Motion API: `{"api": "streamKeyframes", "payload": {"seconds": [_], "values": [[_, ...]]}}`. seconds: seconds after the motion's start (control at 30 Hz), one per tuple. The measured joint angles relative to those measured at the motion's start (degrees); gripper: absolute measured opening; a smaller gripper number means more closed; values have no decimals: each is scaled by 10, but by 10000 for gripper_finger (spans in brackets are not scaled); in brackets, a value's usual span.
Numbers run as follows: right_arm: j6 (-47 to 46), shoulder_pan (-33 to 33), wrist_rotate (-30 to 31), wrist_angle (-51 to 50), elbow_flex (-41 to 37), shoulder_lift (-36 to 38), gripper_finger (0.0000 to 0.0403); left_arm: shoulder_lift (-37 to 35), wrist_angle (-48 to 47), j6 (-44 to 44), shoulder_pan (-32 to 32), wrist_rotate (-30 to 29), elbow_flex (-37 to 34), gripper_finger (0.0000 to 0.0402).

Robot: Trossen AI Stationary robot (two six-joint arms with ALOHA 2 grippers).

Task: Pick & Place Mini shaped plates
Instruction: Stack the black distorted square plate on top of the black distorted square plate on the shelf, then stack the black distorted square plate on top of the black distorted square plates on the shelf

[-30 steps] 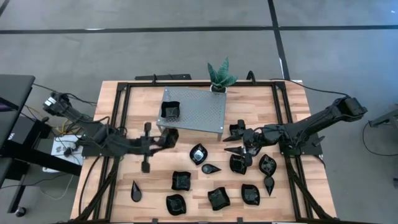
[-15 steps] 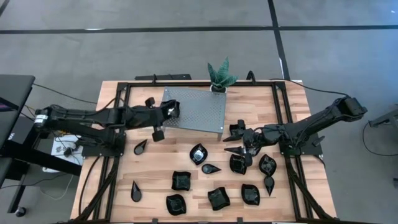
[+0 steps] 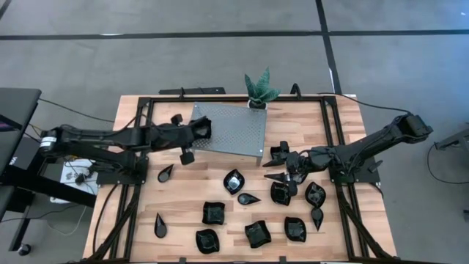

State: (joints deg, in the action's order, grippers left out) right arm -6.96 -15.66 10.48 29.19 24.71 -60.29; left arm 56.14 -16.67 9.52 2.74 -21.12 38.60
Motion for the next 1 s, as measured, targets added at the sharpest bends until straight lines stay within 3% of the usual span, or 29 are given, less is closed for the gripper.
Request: {"api": "streamKeyframes", "payload": {"seconds": [0.3,0.5,0.67,0.83,1.0], "values": [[0,1,0,0,0,0,170,52,51,14,-15,-8,-1,109],[0,1,0,0,0,0,171,13,98,50,-62,-38,0,130],[-1,0,0,-13,0,0,172,-29,99,-1,-124,-25,0,133],[-40,2,6,-119,0,0,173,-34,99,-88,-204,42,0,124],[-139,9,38,-292,0,-1,172,-20,107,-104,-273,50,-13,113]]}}
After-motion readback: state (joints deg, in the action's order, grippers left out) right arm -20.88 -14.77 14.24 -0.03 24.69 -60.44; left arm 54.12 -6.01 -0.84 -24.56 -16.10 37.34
